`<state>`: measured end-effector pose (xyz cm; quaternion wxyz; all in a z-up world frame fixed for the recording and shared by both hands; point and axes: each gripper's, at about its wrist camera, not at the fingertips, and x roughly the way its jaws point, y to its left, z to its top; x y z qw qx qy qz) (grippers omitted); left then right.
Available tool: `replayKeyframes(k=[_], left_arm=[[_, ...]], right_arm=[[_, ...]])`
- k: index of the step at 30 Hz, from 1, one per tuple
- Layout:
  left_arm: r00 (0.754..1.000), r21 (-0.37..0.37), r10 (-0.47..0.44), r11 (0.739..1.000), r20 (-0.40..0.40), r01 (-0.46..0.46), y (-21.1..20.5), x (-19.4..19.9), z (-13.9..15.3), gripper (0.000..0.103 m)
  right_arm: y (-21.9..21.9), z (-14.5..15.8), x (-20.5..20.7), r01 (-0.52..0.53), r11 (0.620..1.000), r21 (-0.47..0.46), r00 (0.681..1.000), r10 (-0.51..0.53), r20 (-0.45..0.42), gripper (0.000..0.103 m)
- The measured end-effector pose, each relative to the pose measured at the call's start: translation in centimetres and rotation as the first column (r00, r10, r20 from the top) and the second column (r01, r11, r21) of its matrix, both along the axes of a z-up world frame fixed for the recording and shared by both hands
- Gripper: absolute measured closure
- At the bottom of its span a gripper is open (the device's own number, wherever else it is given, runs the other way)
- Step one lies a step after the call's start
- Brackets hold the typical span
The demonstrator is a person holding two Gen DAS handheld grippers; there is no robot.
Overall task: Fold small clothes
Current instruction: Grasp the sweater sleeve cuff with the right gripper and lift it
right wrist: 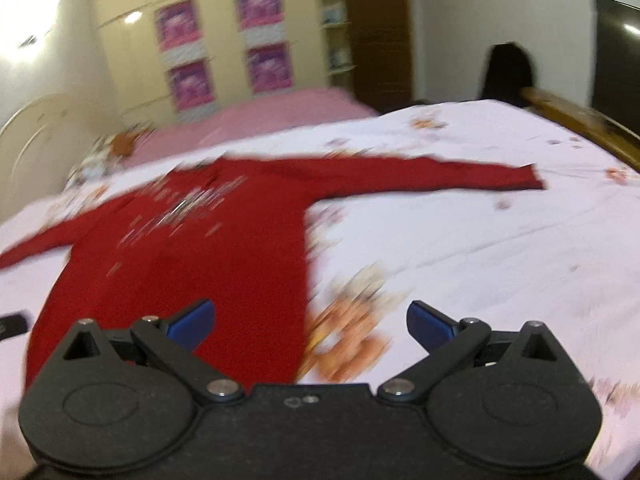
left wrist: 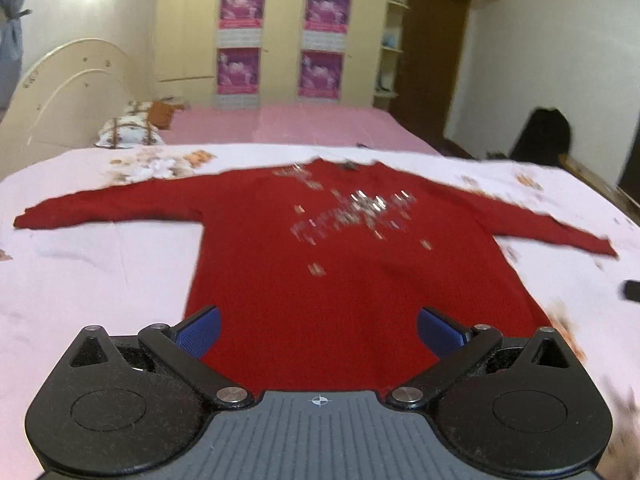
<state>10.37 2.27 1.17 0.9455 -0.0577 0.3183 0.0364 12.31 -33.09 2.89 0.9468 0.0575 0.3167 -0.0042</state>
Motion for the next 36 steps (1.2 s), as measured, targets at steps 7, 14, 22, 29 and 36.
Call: replayKeyframes(k=[7, 14, 22, 29, 36], left_arm=[[0.995, -0.029, 0.091, 0.995, -0.029, -0.092, 2.9, 6.4, -0.9, 0.0], [0.983, -0.009, 0.146, 0.989, -0.114, -0.148, 5.0, 10.4, -3.7, 0.0], [0.977, 0.007, 0.132, 0.991, -0.167, -0.133, 5.5, 13.5, -6.4, 0.0], [0.962, -0.061, 0.214, 0.972, -0.171, -0.228, 8.0, 16.1, -6.9, 0.0], [0.95, -0.076, 0.234, 0.964, -0.205, -0.253, 11.6, 16.9, -7.5, 0.0]], right_arm=[[-10.3, 0.4, 8.8, 0.212, 0.971, 0.115, 0.967, -0.225, 0.116, 0.004], [-20.0, -4.0, 16.7, 0.388, 0.88, 0.274, 0.902, -0.424, 0.086, 0.018], [-27.9, -11.0, 20.8, 0.474, 0.721, 0.505, 0.857, -0.509, -0.078, 0.047], [-29.6, -12.4, 22.8, 0.477, 0.696, 0.537, 0.849, -0.522, -0.077, 0.061], [-27.3, -10.1, 25.1, 0.434, 0.823, 0.367, 0.888, -0.46, -0.019, 0.096]])
